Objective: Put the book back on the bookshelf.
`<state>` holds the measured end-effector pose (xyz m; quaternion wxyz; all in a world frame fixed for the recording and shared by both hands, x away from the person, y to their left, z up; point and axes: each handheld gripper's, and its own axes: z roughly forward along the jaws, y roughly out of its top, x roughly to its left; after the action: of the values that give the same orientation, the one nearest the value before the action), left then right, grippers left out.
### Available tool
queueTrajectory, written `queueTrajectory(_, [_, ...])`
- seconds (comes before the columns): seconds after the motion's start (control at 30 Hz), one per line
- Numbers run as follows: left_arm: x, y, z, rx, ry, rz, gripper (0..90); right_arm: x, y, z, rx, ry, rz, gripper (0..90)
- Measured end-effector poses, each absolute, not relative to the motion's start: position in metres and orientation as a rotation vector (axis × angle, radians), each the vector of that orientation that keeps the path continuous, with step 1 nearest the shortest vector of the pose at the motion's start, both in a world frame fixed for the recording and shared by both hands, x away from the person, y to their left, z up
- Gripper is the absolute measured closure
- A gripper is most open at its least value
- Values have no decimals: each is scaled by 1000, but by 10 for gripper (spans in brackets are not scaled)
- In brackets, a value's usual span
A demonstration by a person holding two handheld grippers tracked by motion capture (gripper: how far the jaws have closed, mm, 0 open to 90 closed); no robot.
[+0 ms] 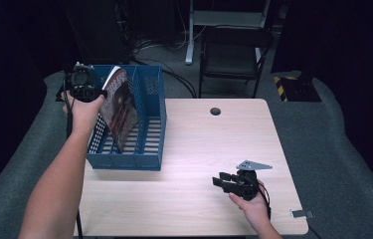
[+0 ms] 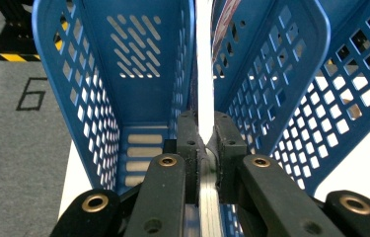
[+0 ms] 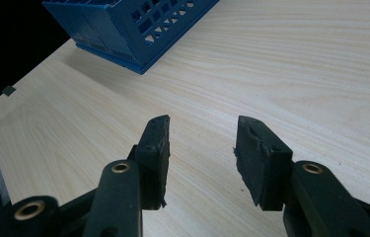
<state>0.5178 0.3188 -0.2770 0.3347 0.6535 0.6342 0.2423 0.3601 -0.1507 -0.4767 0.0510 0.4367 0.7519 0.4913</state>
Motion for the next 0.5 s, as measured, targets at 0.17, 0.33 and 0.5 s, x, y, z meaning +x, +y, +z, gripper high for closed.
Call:
queueTrajectory(0.17, [521, 315, -279, 1710, 1656, 650, 844, 361, -152, -477, 1335, 2283, 1495, 565])
queueTrajectory(0.33, [523, 314, -284, 1704, 1664, 656, 844, 361, -151, -477, 1331, 2288, 1493, 565])
queueTrajectory(0.5, [524, 314, -286, 1693, 1652, 677, 844, 361, -152, -478, 1326, 2285, 1493, 565])
